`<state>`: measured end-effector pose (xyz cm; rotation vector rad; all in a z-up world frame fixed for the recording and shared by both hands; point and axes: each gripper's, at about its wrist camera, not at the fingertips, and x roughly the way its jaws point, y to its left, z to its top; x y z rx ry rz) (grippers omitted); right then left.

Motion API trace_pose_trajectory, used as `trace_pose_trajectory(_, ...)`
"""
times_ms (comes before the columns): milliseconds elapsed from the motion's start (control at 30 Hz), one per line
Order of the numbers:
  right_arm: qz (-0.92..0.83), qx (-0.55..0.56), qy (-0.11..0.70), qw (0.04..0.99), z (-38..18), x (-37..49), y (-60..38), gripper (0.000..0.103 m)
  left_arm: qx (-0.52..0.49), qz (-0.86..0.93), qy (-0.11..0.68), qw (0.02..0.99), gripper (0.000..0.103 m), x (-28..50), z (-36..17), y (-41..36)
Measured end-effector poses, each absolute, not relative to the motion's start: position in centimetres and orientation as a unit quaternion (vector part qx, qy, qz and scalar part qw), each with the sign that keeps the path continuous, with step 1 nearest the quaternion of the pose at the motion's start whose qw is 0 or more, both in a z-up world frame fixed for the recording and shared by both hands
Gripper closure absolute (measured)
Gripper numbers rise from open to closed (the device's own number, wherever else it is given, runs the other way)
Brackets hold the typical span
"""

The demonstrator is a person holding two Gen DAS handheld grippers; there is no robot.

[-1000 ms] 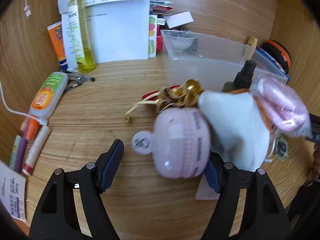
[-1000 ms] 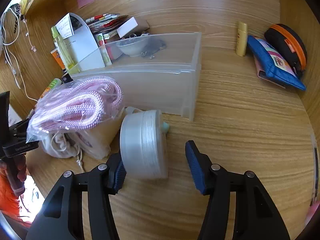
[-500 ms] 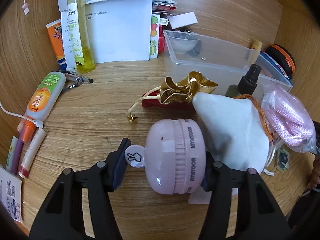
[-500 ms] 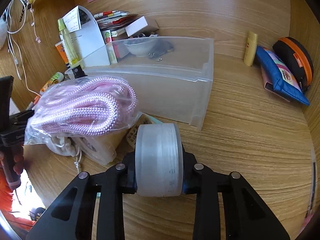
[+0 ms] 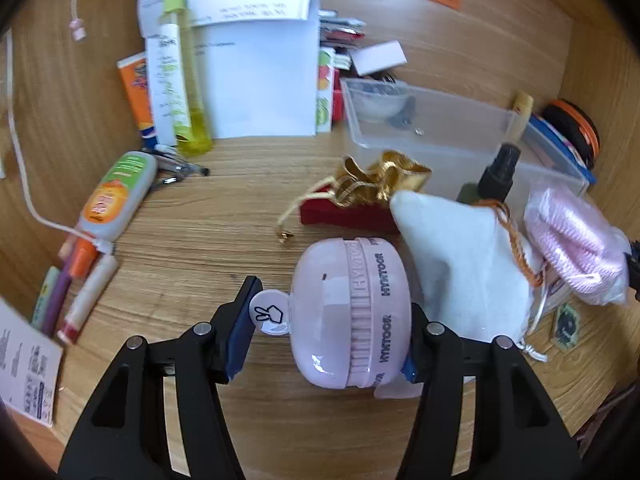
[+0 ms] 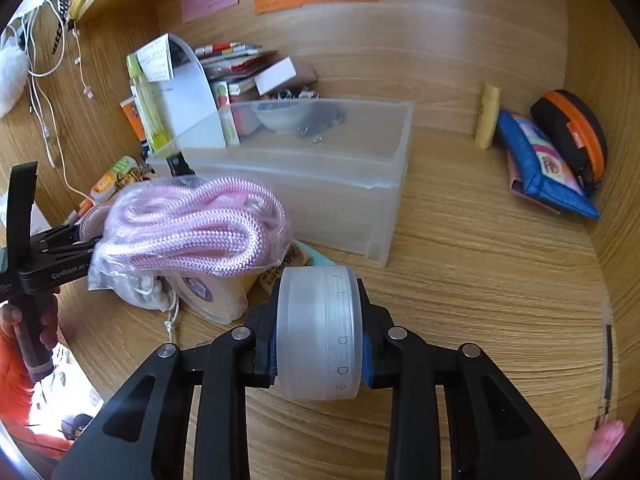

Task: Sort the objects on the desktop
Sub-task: 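Carry the compact with the left gripper while the right carries the tape roll to the box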

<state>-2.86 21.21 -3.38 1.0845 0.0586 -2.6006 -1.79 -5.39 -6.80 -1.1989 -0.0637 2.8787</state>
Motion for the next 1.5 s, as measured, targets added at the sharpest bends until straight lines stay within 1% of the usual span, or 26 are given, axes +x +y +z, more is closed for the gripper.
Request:
trace_pose_trajectory(367, -0.925, 0.344, 0.022, 0.158, -0.7, -1.5, 22.0, 0.076, -0.331, 0.943, -0.022, -0.005, 0.045, -0.2, -2.5, -6.5)
trace_pose_trajectory(733, -0.937, 0.31, 0.04, 0.153, 2.5, -2.3, 22.1, 0.076, -0.284, 0.958, -0.011, 0.024, 0.045, -1.2, 2.0, -5.9)
trace_pose_trajectory(900, -0.94, 0.298, 0.032, 0.163, 3.6, -3.5, 21.6, 0.076, -0.271, 0.962, -0.01, 0.042, 0.045, -2.4, 3.8, -5.5)
trace_pose_trajectory(1133, -0.944, 0.283, 0.042, 0.165, 4.7, -6.0, 20.6, 0.076, -0.262, 0.963, -0.002, 0.061, 0.045, -5.1, 5.0, -4.5)
trace_pose_trajectory(1500, -0.937, 0.295, 0.051, 0.182, 5.1, -11.7, 19.2, 0.076, -0.278, 0.957, 0.009, 0.087, 0.045, -10.5, 4.6, -3.0)
